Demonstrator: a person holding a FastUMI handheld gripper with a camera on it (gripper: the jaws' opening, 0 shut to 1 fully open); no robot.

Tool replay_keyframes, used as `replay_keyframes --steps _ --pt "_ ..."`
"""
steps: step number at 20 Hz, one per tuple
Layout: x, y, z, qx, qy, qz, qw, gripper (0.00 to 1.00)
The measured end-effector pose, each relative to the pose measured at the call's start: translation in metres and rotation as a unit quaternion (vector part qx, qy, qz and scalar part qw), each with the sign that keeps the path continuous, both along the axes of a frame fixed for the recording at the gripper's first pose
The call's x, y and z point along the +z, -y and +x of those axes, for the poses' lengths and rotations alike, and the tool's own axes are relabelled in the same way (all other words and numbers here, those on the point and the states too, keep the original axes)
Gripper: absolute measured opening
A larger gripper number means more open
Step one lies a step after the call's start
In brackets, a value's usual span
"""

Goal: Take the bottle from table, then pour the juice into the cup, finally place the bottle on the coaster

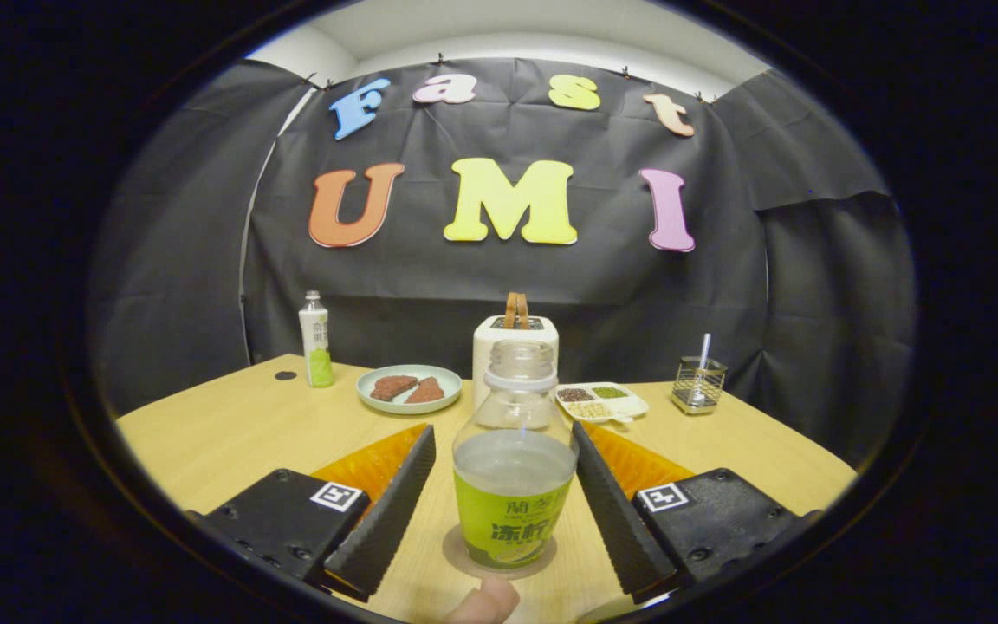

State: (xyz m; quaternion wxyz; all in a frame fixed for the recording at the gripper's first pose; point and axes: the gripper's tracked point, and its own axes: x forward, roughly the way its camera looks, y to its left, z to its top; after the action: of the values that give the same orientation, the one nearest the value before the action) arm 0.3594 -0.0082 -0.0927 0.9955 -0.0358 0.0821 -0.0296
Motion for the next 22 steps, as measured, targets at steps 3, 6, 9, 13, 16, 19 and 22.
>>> replay_keyframes --steps 3,6,9,13,16,19,22 --pt "0.008 0.000 -0.010 0.000 0.009 0.022 1.000 1.00" --pt "0.019 0.002 -0.026 -0.003 0.016 0.025 1.000 1.00" --pt "0.038 -0.004 -0.048 0.008 0.035 0.031 0.999 1.00" --pt "0.064 -0.007 -0.087 0.004 0.059 0.031 0.998 1.00" --pt "0.076 -0.008 -0.121 0.004 0.061 0.011 0.998 1.00" --pt "0.082 -0.011 -0.158 0.003 0.051 0.016 0.999 1.00" --pt "0.080 -0.007 -0.197 -0.020 0.029 -0.009 0.999 1.00"
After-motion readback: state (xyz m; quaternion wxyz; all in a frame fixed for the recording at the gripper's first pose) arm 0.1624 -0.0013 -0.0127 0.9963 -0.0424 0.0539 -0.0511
